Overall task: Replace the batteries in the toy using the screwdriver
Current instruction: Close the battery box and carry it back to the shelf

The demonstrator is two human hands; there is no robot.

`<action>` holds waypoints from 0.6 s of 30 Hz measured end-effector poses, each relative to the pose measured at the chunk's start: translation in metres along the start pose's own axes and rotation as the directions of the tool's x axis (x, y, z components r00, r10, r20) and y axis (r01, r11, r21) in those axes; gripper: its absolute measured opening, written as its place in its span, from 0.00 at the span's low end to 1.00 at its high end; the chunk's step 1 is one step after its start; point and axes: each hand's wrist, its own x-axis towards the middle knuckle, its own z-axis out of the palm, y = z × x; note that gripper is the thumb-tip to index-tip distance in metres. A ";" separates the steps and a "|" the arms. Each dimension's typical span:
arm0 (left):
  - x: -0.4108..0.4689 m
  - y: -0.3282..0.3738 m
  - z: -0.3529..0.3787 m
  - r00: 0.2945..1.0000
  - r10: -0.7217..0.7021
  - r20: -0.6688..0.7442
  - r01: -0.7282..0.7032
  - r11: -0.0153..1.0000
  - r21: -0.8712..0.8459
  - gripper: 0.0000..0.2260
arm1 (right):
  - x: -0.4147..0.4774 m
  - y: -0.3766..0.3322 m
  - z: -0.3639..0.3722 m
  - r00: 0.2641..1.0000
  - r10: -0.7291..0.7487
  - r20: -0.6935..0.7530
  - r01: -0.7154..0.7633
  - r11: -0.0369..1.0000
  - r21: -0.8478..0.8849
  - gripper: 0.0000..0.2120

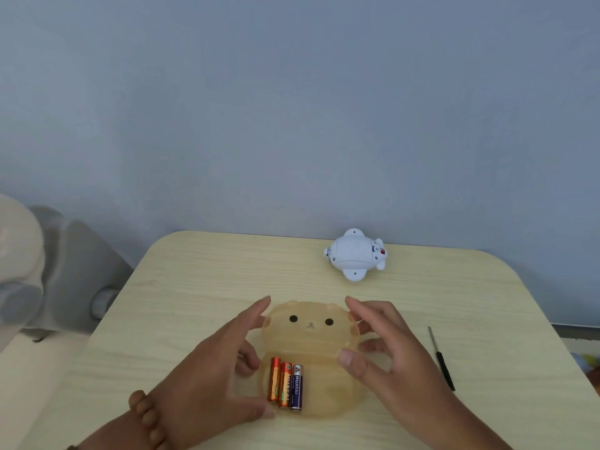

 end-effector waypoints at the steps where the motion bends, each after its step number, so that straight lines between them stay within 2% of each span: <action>1: -0.001 0.000 -0.001 1.000 -0.001 0.010 0.000 1.000 0.018 0.54 | -0.002 -0.001 -0.001 0.999 -0.038 0.000 0.038 0.999 -0.016 0.27; 5: -0.003 0.002 -0.002 0.999 0.004 0.051 -0.010 0.993 0.118 0.44 | -0.012 -0.003 -0.003 0.984 -0.171 0.044 0.175 0.973 -0.148 0.13; 8: -0.003 0.001 -0.002 0.998 0.042 0.053 -0.048 0.993 0.109 0.39 | -0.021 0.002 -0.003 0.959 -0.256 0.122 0.281 0.918 -0.281 0.11; 10: -0.004 -0.001 -0.002 0.997 0.055 0.061 -0.060 0.993 0.100 0.40 | -0.025 0.006 -0.004 0.945 -0.272 0.182 0.320 0.882 -0.347 0.12; 13: -0.005 0.000 -0.001 0.995 0.054 0.082 -0.063 0.992 0.113 0.41 | -0.029 0.008 -0.003 0.946 -0.230 0.228 0.305 0.870 -0.387 0.15; 18: 0.001 0.004 0.005 0.994 0.104 0.032 -0.108 0.980 0.170 0.31 | -0.023 -0.005 -0.003 0.957 -0.119 0.266 0.218 0.896 -0.386 0.27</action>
